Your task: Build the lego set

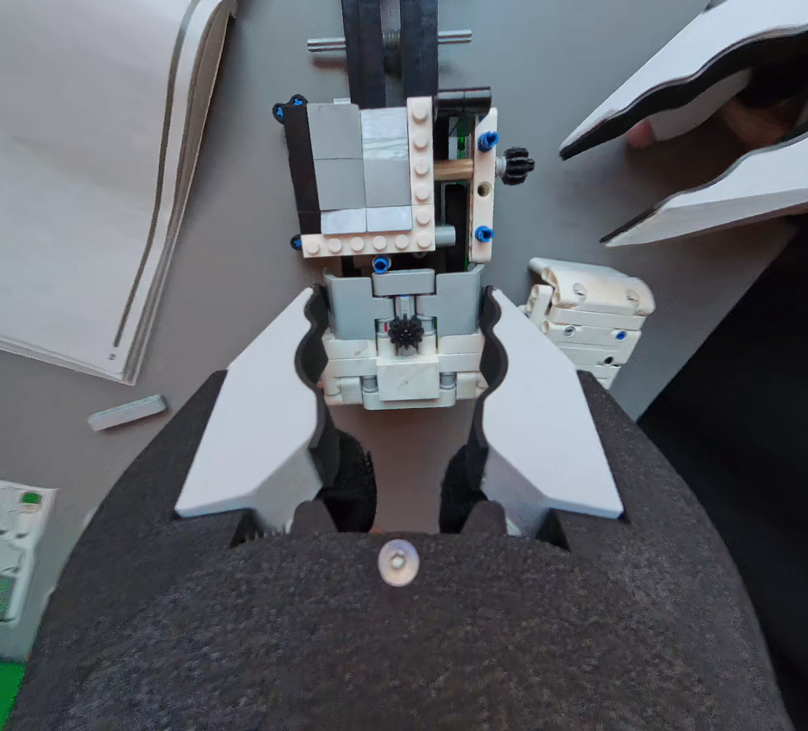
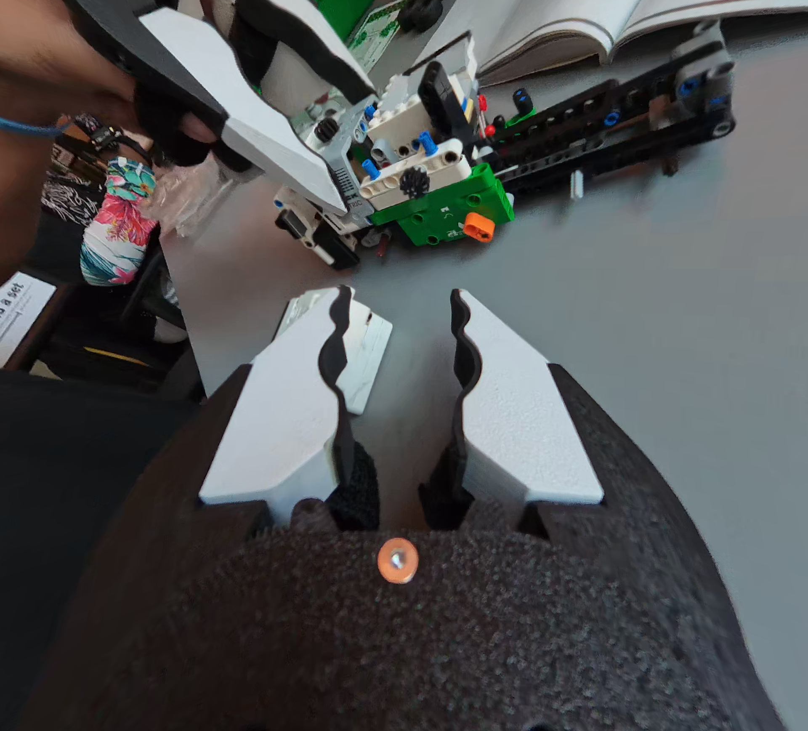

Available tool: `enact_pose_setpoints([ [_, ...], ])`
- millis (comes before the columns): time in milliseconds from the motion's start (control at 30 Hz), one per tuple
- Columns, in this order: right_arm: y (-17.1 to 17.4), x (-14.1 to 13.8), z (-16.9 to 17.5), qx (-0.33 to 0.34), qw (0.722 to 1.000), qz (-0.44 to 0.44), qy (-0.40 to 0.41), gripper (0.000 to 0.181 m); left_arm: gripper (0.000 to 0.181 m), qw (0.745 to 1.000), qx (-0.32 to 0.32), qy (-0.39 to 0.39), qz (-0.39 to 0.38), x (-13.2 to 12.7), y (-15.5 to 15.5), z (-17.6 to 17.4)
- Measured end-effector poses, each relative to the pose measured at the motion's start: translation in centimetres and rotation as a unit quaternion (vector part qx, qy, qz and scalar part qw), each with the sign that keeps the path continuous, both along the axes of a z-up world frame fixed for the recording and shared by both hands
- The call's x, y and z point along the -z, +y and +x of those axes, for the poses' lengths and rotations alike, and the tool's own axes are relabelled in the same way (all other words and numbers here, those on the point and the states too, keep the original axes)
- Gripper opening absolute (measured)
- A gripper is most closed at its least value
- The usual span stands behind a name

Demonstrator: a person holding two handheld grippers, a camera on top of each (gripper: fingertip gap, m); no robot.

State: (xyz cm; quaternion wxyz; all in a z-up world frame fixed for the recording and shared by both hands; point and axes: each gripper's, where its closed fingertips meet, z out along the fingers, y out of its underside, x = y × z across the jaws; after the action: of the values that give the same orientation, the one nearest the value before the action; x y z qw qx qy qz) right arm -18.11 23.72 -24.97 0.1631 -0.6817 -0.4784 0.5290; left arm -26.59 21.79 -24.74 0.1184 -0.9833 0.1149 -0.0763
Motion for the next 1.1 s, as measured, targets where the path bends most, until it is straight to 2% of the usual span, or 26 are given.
enact_pose_setpoints([
  [33,0.2,-0.1,-0.5,0.013,1.0,-0.018,0.0,0.05,0.069,0.999,-0.024,-0.034,0.0,-0.2,0.1,0.1],
  [200,1.0,-1.1,-2.7,0.04,0.995,-0.092,0.03,0.055,0.069,0.984,-0.087,-0.154,0.025,-1.4,0.5,0.3],
  [300,0.6,-1.2,-3.8,0.016,0.988,-0.15,0.022,0.055,0.069,0.968,-0.119,-0.219,0.043,-1.7,0.6,0.6],
  [400,0.2,-2.6,-4.6,-0.012,0.975,-0.214,0.057,0.054,0.069,0.946,-0.146,-0.28,0.068,-1.9,0.6,1.3],
  [433,0.7,-2.8,-4.7,-0.001,0.973,-0.221,0.063,0.054,0.068,0.94,-0.155,-0.294,0.079,-1.9,0.7,1.4],
  [567,2.9,-4.0,-5.1,0.033,0.977,-0.196,0.083,0.043,0.069,0.901,-0.192,-0.365,0.137,-2.5,1.6,2.0],
  [633,4.1,-5.4,-5.2,0.053,0.983,-0.148,0.093,0.036,0.069,0.875,-0.205,-0.401,0.177,-3.4,2.4,2.4],
  [767,4.8,-7.6,-5.4,0.041,0.997,0.003,0.066,0.051,0.069,0.842,-0.225,-0.417,0.257,-4.4,3.9,3.7],
  [867,4.6,-8.3,-5.7,0.029,0.998,0.05,0.04,0.068,0.068,0.811,-0.258,-0.439,0.288,-4.7,4.8,4.2],
  [967,4.7,-7.6,-6.0,0.032,0.995,0.095,-0.002,0.068,0.068,0.811,-0.276,-0.415,0.307,-4.2,5.0,4.5],
  [1100,5.2,-6.8,-6.4,0.037,0.994,0.097,-0.039,0.058,0.069,0.809,-0.3,-0.403,0.305,-3.6,5.0,5.2],
])
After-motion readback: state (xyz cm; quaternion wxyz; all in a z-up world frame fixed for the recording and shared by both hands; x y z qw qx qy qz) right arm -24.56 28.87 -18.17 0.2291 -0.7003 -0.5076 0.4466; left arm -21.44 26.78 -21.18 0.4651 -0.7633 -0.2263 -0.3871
